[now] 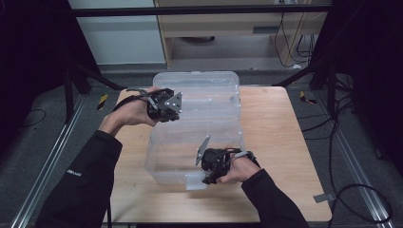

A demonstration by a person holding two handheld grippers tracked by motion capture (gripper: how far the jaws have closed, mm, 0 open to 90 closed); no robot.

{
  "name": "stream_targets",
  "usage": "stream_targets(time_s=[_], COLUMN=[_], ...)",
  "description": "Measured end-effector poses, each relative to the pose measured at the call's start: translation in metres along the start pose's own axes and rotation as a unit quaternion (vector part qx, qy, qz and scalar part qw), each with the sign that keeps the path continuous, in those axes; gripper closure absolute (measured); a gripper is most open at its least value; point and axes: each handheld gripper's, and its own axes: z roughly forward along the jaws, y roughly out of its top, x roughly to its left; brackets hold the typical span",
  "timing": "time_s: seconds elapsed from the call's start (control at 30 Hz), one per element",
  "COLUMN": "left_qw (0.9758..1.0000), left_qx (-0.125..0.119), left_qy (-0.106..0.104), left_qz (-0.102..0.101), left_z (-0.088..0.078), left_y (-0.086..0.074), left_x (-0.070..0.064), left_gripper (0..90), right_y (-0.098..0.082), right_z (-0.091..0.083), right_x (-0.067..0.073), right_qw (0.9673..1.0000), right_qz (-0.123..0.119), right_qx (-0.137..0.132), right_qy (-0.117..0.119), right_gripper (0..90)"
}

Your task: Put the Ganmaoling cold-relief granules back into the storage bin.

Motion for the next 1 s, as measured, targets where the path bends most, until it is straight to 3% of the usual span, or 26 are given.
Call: stream_targets(time_s=[0.6, 0.83, 1.0], left_qw=[0.9997, 0.9995, 0.9995], left_qx=[-0.022, -0.03, -0.026], left_qy=[-0.003, -0.006, -0.019], left_qz=[0.004, -0.004, -0.002], left_z=[-0.011, -0.012, -0.013], left_y=[-0.003, -0.005, -0.005], left_x=[-0.034, -0.045, -0.051], left_gripper=[87.7, 87.6, 87.5], right_y=[0.0, 0.0, -0.001], right_z=[0.0, 0.0, 0.0], right_x=[0.002, 0.003, 0.003], right_qw=[0.9999, 0.9999, 0.9999], right_qz=[-0.009, -0.01, -0.01], right_qx=[0.006, -0.001, -0.002], right_qy=[0.001, -0.001, -0.004], right_gripper=[64.2, 64.2, 64.1])
